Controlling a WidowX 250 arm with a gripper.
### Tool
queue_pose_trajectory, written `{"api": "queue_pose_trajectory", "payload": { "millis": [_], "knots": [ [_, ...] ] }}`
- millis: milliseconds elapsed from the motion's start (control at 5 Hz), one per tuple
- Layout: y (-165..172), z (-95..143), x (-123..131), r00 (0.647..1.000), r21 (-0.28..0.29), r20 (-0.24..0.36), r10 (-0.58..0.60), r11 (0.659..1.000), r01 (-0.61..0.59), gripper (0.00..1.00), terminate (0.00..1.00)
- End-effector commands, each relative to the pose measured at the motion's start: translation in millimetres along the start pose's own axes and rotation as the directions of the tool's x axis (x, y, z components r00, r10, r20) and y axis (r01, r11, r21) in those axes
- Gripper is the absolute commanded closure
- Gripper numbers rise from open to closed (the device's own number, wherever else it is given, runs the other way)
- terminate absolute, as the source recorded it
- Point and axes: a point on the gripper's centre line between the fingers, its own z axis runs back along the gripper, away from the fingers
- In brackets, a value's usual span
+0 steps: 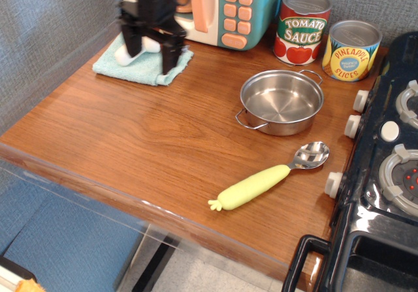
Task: Place the mushroom inside of the silver pot.
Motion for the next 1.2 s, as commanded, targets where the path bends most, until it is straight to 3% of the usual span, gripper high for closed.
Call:
{"api": "queue_pose_trajectory", "payload": {
  "millis": [0, 600, 800, 1000],
  "knots": [
    [47.7, 20.2, 10.1, 0.991, 0.017, 0.084, 0.107, 0.994, -0.109, 0.0, 0.0],
    [48.3, -13.8, 29.1, 0.994, 0.027, 0.003, 0.106, 0.994, -0.106, 0.0, 0.0],
    [48.3, -11.0, 31.1, 0.995, 0.029, 0.014, 0.104, 0.994, -0.104, 1.0, 0.0],
    [45.7, 2.4, 30.1, 0.995, 0.038, 0.048, 0.093, 0.995, -0.095, 1.0, 0.0]
  ]
}}
